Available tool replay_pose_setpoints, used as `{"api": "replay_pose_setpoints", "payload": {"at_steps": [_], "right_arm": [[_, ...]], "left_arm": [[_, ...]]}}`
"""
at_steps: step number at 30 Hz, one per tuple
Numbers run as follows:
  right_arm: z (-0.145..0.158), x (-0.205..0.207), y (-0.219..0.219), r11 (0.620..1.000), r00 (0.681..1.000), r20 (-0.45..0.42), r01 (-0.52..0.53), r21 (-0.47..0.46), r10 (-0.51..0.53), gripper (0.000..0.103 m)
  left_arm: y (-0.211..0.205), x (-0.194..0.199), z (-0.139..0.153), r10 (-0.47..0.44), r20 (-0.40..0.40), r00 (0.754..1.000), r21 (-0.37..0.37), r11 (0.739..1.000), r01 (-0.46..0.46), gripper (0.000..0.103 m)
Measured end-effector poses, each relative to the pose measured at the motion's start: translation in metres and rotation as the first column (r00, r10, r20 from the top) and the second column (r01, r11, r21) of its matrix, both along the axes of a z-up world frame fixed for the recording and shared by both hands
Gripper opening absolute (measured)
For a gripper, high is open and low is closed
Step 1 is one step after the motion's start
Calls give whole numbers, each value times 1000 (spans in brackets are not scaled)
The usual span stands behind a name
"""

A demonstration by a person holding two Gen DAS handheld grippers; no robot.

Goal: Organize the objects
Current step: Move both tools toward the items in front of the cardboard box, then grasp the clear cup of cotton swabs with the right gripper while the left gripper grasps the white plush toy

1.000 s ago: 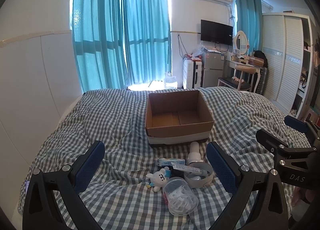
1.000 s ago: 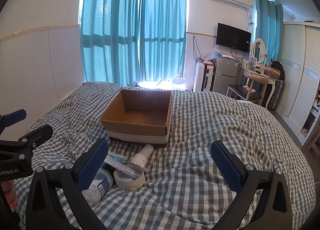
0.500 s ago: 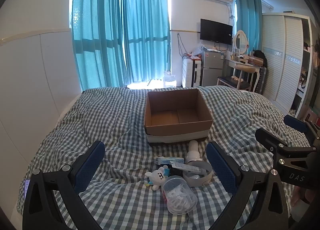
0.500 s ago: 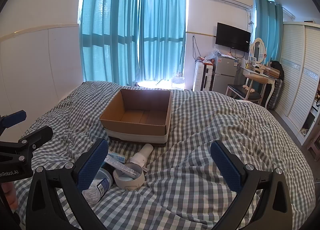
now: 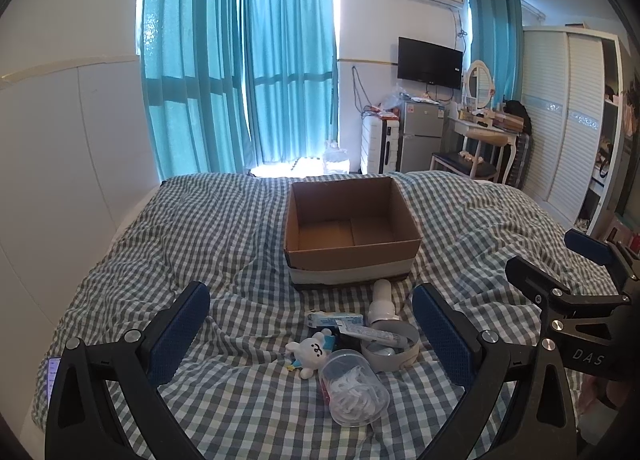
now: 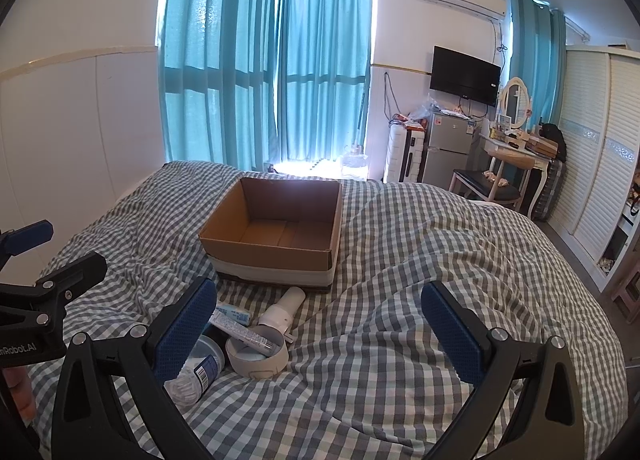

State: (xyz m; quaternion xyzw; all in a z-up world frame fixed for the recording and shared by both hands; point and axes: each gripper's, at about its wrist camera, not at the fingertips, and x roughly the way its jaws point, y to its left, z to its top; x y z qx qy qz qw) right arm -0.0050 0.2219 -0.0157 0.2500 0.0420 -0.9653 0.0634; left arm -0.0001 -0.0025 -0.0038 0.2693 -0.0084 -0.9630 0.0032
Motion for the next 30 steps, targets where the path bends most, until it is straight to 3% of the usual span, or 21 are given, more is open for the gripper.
{"api": "replay_pose_setpoints", "payload": {"at_steps": [13, 20, 30], "right_arm": [[31, 38, -27, 999, 998, -46, -36, 27, 37, 103], [6, 39, -64, 991, 993, 39, -114, 63, 112, 103], [-44, 23, -105, 977, 966, 187, -197, 76, 180, 103]], "left_arm": [[-19, 26, 21, 17, -14, 1000, 33, 999, -16, 103], [-45, 21, -5, 63, 88, 994, 41, 997, -67, 103], [-70, 6, -50, 124, 193, 973, -5, 992, -125, 103]]}}
